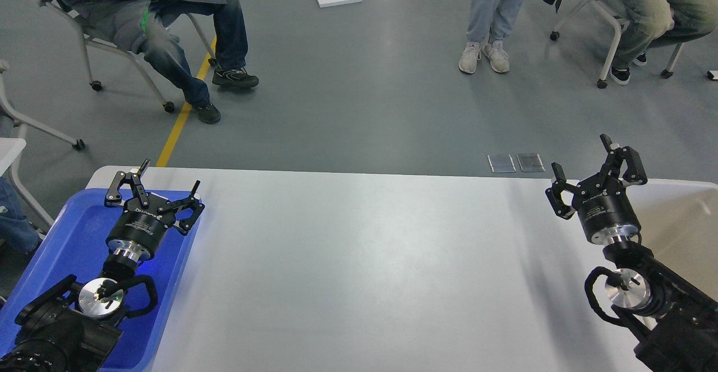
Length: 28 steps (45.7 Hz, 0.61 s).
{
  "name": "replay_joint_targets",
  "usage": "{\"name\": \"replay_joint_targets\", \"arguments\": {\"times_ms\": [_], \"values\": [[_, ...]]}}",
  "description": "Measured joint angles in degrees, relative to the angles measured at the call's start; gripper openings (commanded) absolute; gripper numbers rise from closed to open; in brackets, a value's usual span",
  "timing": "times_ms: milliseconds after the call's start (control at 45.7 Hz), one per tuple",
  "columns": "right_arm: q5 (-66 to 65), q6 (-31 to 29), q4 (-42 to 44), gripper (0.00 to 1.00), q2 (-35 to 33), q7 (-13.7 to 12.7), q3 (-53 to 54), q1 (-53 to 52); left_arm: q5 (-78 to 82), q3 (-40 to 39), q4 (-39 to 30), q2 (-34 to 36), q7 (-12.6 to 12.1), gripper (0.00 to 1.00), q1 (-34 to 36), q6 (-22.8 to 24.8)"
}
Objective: Tidy desktop
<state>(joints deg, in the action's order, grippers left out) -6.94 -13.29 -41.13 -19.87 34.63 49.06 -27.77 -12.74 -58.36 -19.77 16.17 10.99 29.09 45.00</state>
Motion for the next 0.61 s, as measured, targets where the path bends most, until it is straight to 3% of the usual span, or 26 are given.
{"name": "replay_joint_targets", "arguments": {"times_ms": [613], "values": [[-0.01,-0.12,2.32,1.0,2.82,0.83,0.53,-0.55,0.0,0.0,0.01,0.0,0.0,1.0,0.0,0.0]]}}
